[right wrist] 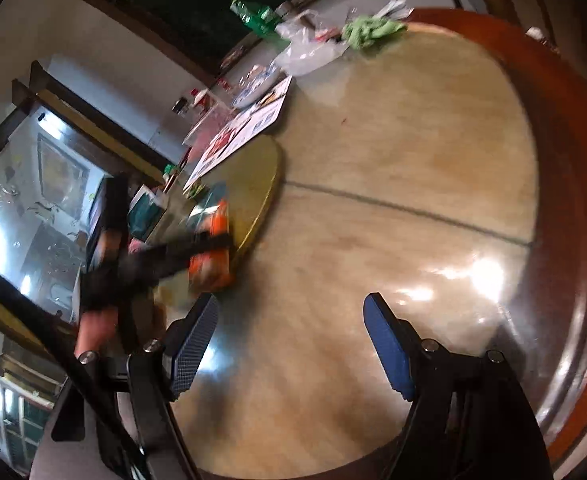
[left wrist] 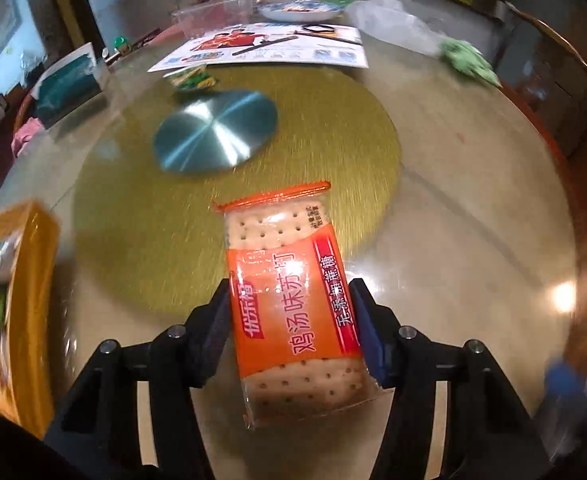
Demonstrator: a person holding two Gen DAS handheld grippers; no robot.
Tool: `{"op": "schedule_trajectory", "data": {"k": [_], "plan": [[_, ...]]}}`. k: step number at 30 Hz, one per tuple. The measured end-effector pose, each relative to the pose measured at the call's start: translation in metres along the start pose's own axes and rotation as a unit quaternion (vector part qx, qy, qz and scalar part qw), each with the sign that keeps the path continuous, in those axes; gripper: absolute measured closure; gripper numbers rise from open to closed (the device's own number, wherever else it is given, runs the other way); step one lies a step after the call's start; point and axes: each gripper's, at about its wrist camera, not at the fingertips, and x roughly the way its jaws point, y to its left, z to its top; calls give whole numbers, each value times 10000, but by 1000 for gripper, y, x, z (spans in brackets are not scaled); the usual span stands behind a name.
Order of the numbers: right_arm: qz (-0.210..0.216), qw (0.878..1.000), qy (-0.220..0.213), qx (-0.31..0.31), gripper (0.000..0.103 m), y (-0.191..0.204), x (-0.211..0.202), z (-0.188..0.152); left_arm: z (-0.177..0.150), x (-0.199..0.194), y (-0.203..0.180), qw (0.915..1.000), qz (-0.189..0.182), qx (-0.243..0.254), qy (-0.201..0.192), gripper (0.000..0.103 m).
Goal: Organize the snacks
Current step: 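Grasp the green garlic pea bag with right gripper while left holds the cracker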
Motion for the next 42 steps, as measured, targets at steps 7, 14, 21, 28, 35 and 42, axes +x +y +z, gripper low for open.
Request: {"op": "schedule_trajectory", "data": {"k": [7,14,21,28,35,42], "plan": [[-39,9978,450,-480,28,31,33,4,-68,-39,39,9997,-194,145,100,45],[101,9887,1029,-1087,28,65,87,37,-97,-54,61,9996,-270,29,19,45],[60,9773,1394,-1595,28,98,154,77,-100,-56,86,9984,-417,-356,-108,45],[-149,9680,1596,-1931,28,133,203,99,-95,-53,101,9971,-429,-603,-190,45],[-296,9593,1478,-2388,28,175,245,125,-93,-52,103,9980,-372,-481,-171,45],[-1017,9434,1117,-2953,34,208,297,135,-94,-52,105,9983,-376,-416,-126,45]]}}
